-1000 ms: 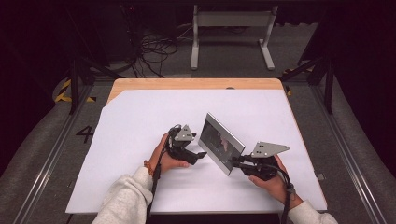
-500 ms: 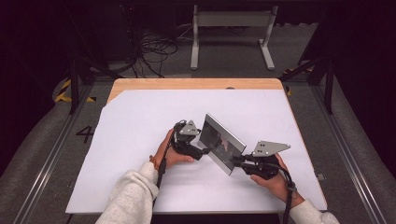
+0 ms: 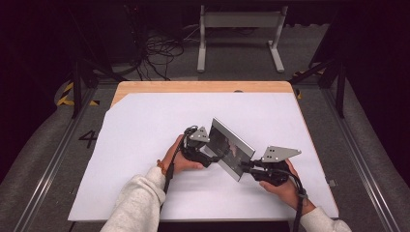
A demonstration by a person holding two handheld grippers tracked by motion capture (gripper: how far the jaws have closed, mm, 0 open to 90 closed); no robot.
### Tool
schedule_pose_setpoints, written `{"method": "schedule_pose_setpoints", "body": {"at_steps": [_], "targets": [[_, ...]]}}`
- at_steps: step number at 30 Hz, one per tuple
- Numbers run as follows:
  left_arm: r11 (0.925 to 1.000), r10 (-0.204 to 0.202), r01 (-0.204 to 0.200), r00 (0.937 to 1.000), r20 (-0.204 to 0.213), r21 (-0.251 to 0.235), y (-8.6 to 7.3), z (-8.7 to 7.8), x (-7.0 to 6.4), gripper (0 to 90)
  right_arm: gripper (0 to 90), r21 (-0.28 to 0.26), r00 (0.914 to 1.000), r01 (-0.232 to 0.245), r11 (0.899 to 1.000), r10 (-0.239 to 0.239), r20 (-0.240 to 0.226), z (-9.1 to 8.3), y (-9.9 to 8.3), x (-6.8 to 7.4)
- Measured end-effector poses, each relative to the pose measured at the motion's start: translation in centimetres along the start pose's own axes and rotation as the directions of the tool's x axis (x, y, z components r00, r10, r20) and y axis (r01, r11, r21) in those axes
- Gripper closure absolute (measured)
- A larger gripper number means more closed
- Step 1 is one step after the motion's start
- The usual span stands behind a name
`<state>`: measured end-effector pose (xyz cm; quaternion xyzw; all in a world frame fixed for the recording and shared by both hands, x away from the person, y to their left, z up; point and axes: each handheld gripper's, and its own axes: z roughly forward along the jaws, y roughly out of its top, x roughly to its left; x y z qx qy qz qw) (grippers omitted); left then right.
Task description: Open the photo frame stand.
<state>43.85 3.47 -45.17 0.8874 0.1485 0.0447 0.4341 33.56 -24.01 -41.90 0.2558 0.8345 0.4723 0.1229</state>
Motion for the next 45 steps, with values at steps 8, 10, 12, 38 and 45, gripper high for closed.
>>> {"method": "schedule_pose_setpoints", "body": {"at_steps": [8,10,12,38,45], "targets": [[0.9990,0.020,-0.019,0.9994,-0.027,0.040,-0.3,-1.1,-0.2,39.3,80.4,0.001,0.9991,-0.007,1.000,0.007,0.043,-0.1,-0.1,-0.1],[0.9983,0.028,-0.026,0.9989,-0.038,0.052,-0.5,-1.5,-0.4,42.4,80.2,0.003,0.9986,-0.011,1.000,0.011,0.052,0.0,0.0,-0.1],[0.9972,0.041,-0.037,0.9980,-0.049,0.066,-0.7,-1.9,-0.6,45.9,79.9,0.000,0.9984,-0.016,1.000,0.016,0.054,0.1,0.0,-0.1],[0.9923,0.036,-0.018,0.9884,-0.148,0.123,-2.3,-4.4,-3.8,63.6,70.4,-0.002,0.9968,-0.044,0.999,0.044,0.067,1.3,0.6,-0.9],[0.9906,0.046,-0.024,0.9868,-0.156,0.135,-2.7,-4.9,-4.8,66.4,67.0,0.004,0.9971,-0.040,0.999,0.040,0.065,1.5,0.7,-0.9]]}}
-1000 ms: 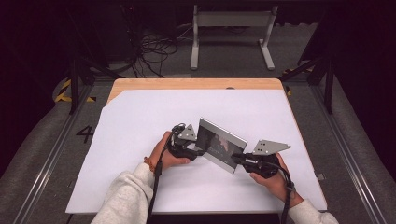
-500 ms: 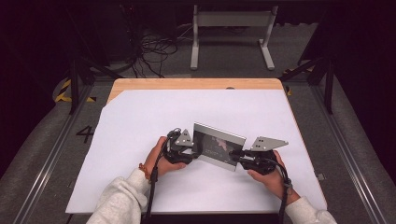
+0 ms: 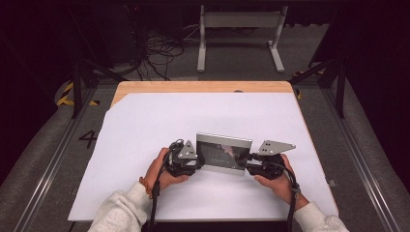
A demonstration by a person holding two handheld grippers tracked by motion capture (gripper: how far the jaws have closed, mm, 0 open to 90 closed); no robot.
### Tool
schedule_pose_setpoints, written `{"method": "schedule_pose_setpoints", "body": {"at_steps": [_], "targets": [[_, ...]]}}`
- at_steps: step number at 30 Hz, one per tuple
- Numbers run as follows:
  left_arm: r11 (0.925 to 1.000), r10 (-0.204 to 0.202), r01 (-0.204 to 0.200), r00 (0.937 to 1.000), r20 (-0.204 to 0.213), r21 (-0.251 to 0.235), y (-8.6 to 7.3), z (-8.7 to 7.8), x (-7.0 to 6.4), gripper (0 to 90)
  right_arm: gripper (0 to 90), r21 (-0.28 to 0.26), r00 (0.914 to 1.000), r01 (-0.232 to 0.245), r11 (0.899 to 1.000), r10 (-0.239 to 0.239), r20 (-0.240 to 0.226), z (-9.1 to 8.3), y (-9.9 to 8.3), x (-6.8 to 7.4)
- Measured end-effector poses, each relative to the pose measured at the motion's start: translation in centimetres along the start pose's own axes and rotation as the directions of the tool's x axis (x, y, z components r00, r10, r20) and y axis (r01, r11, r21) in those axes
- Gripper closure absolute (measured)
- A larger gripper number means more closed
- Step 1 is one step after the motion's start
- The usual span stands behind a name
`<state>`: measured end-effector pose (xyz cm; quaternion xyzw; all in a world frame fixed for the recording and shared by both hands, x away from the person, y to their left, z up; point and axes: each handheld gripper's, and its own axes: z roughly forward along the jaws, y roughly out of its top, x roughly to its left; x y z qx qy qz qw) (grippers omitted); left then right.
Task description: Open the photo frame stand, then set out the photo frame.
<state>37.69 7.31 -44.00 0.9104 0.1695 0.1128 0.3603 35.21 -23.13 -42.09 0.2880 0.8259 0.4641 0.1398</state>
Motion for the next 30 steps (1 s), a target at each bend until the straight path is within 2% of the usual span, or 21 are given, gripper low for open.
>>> {"method": "schedule_pose_setpoints", "body": {"at_steps": [6,12,20,28,30], "targets": [[0.9999,0.007,-0.007,1.0000,0.001,-0.009,-0.4,-0.4,-0.6,68.8,67.4,0.014,0.9999,0.011,1.000,-0.011,0.008,-0.2,-0.3,0.2],[0.9996,0.002,-0.002,0.9999,0.011,-0.028,-0.8,-0.4,-0.5,69.7,70.2,0.029,0.9997,0.021,0.999,-0.022,0.014,-0.5,-0.6,0.2],[0.9998,0.000,0.000,1.0000,-0.002,-0.021,-0.8,-0.6,-0.8,70.9,73.5,0.041,0.9996,0.022,0.999,-0.023,0.019,-0.9,-1.0,0.1],[0.9985,-0.007,0.006,0.9999,-0.011,-0.054,-1.1,-1.4,-0.9,70.1,71.4,0.050,0.9993,0.028,0.998,-0.029,0.024,-1.3,-1.3,0.1],[0.9980,0.000,-0.001,0.9999,-0.017,-0.063,-1.3,-1.8,-1.0,70.0,71.5,0.053,0.9982,0.045,0.998,-0.047,0.038,-1.5,-1.3,0.2]]}}
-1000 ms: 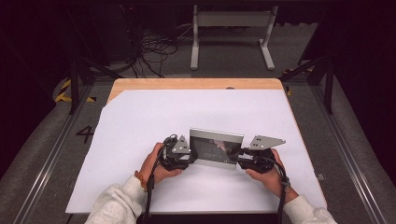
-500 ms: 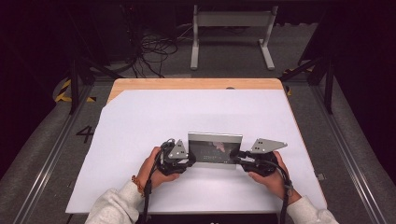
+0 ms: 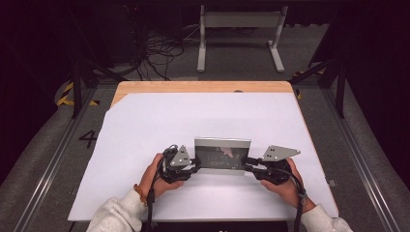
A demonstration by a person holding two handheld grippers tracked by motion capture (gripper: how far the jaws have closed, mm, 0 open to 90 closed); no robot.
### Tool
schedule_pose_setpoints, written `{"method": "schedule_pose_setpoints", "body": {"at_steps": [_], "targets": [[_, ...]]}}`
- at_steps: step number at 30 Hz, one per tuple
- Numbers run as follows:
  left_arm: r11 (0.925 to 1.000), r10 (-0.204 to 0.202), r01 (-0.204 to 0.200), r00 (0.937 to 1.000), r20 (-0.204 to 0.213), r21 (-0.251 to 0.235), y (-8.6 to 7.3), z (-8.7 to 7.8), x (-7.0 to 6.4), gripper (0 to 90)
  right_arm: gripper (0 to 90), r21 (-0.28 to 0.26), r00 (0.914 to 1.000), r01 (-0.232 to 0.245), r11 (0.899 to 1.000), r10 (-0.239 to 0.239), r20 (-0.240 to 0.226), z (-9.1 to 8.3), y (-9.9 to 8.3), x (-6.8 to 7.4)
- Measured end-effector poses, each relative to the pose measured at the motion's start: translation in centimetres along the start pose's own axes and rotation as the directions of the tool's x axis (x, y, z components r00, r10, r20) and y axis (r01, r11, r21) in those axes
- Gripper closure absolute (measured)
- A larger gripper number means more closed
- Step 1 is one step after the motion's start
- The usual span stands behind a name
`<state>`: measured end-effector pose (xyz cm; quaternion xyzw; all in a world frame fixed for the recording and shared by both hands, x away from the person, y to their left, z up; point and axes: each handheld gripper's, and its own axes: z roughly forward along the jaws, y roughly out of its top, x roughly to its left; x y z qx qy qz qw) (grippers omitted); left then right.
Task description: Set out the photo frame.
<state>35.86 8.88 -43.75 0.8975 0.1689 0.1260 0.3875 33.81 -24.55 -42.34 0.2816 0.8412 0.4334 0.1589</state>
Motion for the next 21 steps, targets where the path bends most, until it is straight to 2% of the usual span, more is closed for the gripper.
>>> {"method": "schedule_pose_setpoints", "body": {"at_steps": [7,16,21], "targets": [[0.9997,0.002,-0.002,0.9999,-0.015,-0.022,-0.6,-1.1,-0.2,70.6,70.5,0.002,0.9981,0.054,0.999,-0.054,0.029,-0.8,0.1,0.6],[0.9996,0.006,-0.007,0.9997,-0.023,-0.028,-1.0,-2.0,-0.3,71.8,70.7,-0.002,0.9964,0.071,0.997,-0.071,0.046,-1.3,0.1,0.8],[0.9996,-0.001,0.000,0.9996,-0.030,-0.030,-1.4,-2.4,-0.3,70.6,67.5,-0.005,0.9966,0.068,0.998,-0.068,0.047,-1.5,0.1,0.9]]}}
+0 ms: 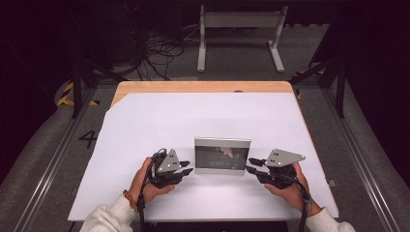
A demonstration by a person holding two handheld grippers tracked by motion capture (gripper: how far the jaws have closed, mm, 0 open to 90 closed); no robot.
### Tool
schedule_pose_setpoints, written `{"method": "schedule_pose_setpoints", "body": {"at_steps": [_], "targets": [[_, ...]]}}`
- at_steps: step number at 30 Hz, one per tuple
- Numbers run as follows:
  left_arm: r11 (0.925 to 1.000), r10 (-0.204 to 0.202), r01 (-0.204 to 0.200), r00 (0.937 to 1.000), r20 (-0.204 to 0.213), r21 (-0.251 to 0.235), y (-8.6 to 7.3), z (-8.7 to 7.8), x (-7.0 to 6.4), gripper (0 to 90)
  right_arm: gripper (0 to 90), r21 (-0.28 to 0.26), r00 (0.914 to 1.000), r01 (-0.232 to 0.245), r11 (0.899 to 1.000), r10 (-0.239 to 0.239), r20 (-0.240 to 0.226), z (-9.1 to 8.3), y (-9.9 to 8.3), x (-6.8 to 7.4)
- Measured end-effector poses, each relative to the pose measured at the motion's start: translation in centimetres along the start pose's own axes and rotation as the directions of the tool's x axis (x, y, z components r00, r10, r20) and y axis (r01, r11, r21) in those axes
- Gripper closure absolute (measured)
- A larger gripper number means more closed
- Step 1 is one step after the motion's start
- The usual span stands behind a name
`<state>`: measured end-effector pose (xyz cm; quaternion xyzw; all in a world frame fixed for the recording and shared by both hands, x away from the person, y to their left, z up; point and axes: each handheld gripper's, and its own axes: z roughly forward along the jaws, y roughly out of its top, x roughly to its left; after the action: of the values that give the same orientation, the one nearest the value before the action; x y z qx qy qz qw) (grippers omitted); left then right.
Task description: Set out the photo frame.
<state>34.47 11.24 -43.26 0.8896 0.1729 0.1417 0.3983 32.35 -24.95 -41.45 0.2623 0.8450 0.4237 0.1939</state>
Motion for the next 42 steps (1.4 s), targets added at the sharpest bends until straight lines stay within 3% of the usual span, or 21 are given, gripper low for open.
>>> {"method": "schedule_pose_setpoints", "body": {"at_steps": [5,9,12,13,15,17,21,26,36,42], "targets": [[0.9989,-0.031,0.030,0.9990,-0.032,-0.036,-0.8,-1.1,0.0,66.3,61.8,0.003,0.9998,-0.001,1.000,0.001,0.020,-0.6,-0.4,-0.1],[0.9950,-0.061,0.056,0.9962,-0.062,-0.083,-2.4,-2.6,-0.1,51.8,51.9,-0.004,0.9990,0.006,1.000,-0.006,0.045,-1.5,-1.1,-0.2],[0.9953,-0.056,0.049,0.9949,-0.084,-0.083,-3.4,-3.2,-0.2,39.3,44.0,0.005,0.9969,0.032,0.999,-0.033,0.072,-2.0,-1.9,-0.2],[0.9950,-0.063,0.055,0.9932,-0.098,-0.083,-3.9,-3.4,-0.2,39.3,44.0,0.005,0.9969,0.032,0.999,-0.033,0.072,-2.0,-1.9,-0.2],[0.9964,-0.062,0.054,0.9895,-0.130,-0.066,-5.0,-4.0,-0.2,30.8,38.2,0.017,0.9950,0.044,0.999,-0.045,0.089,-2.1,-2.6,-0.3],[0.9932,-0.093,0.083,0.9871,-0.130,-0.081,-5.8,-4.6,-0.2,25.7,32.8,0.031,0.9942,0.042,0.999,-0.045,0.098,-2.3,-3.2,-0.5],[0.9904,-0.116,0.105,0.9843,-0.133,-0.090,-7.1,-5.5,-0.1,17.1,27.6,0.037,0.9924,0.036,0.999,-0.040,0.116,-2.6,-4.2,-0.6],[0.9887,-0.135,0.123,0.9798,-0.148,-0.086,-8.2,-6.3,-0.1,14.1,19.5,0.050,0.9881,0.022,0.999,-0.030,0.151,-3.3,-5.4,-0.6],[0.9799,-0.185,0.169,0.9688,-0.166,-0.107,-10.1,-7.8,0.5,11.3,15.1,0.040,0.9812,-0.033,0.999,0.025,0.191,-4.3,-6.9,-1.2],[0.9670,-0.238,0.216,0.9555,-0.174,-0.134,-10.9,-8.4,0.8,10.2,13.2,0.041,0.9794,-0.043,0.998,0.034,0.199,-4.6,-7.4,-1.3]]}}
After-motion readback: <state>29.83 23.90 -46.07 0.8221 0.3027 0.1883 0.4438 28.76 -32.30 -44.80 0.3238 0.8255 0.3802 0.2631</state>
